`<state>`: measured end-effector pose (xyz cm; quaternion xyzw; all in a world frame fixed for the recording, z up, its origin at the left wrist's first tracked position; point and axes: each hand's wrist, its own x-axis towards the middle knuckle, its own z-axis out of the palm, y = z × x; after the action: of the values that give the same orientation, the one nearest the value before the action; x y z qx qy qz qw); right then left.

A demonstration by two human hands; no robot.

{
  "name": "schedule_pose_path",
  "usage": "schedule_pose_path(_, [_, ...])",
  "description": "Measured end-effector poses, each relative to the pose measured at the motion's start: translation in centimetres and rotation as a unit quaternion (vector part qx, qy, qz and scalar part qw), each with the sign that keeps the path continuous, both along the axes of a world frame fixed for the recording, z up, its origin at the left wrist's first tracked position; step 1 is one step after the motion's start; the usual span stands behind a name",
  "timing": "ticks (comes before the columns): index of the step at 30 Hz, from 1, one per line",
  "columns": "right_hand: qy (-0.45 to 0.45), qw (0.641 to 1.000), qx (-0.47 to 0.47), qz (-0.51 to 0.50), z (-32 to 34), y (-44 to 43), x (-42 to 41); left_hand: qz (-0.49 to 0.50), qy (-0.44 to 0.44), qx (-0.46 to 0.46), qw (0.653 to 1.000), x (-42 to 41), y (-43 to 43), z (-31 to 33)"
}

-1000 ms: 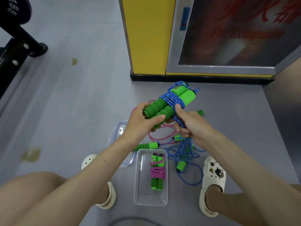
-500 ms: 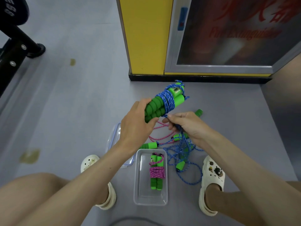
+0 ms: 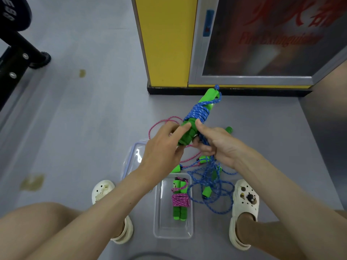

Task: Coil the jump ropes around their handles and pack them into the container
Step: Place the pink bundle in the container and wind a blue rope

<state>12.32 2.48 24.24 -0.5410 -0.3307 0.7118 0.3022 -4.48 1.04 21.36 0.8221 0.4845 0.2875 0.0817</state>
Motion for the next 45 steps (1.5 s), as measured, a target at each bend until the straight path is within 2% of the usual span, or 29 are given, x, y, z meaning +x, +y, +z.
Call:
schedule_pose_path(4, [-0.019,0.999,-0.018,-0.017,-0.7,-0.1,0.0,-0.018,0.012,0.041,0.999,0.1,0.1,-0.3])
schedule_pose_path(6, [-0.022,0.999,-0.021,-0.030,-1.1,-0.1,0.1,-0.038,0.007,0.030,0.999,0.3,0.1,-0.6])
schedule_pose_path(7, [-0.026,0.999,-0.020,-0.036,-1.2,-0.1,0.1,-0.051,-0.007,-0.001,0.999,0.3,0.1,-0.7])
schedule_pose_path(9, [-0.038,0.998,-0.017,-0.048,-1.2,0.1,0.2,-0.063,-0.088,-0.141,0.984,0.2,0.2,-0.3])
schedule_pose_path(11, [-0.045,0.997,-0.016,-0.055,-1.3,0.2,0.2,-0.034,-0.212,-0.287,0.933,0.3,0.4,0.8])
schedule_pose_path(13, [-0.031,0.998,-0.015,-0.045,-1.2,0.2,0.1,0.039,-0.308,-0.362,0.879,0.2,0.7,1.6])
schedule_pose_path(16, [-0.004,1.000,-0.015,-0.024,-1.1,0.0,-0.3,0.104,-0.386,-0.493,0.773,-0.1,1.0,2.0])
schedule_pose_path(18, [-0.002,1.000,-0.013,-0.009,-0.8,-0.1,-0.5,0.085,-0.420,-0.578,0.694,-0.2,0.8,2.1])
schedule_pose_path(20, [-0.008,1.000,-0.011,0.005,-0.7,-0.1,-0.7,0.055,-0.433,-0.611,0.660,-0.3,0.6,2.4])
schedule_pose_path(23, [-0.040,0.999,-0.003,0.014,-0.5,-0.1,-0.6,0.067,-0.437,-0.586,0.679,-0.4,0.9,2.6])
schedule_pose_path(29, [-0.068,0.997,0.024,0.025,-0.2,-0.6,-0.3,0.102,-0.397,-0.503,0.761,-0.3,0.9,2.7])
schedule_pose_path(33, [-0.103,0.994,0.030,0.028,-0.3,-0.7,-0.3,0.109,-0.334,-0.411,0.841,-0.1,1.0,2.1])
schedule_pose_path(36, [-0.123,0.992,0.021,0.034,-0.8,-0.6,-0.2,0.111,-0.243,-0.335,0.904,-0.1,0.9,1.6])
schedule_pose_path(45, [-0.147,0.987,0.015,0.062,-1.1,-0.6,-0.4,0.143,-0.071,-0.211,0.964,0.4,0.4,2.2])
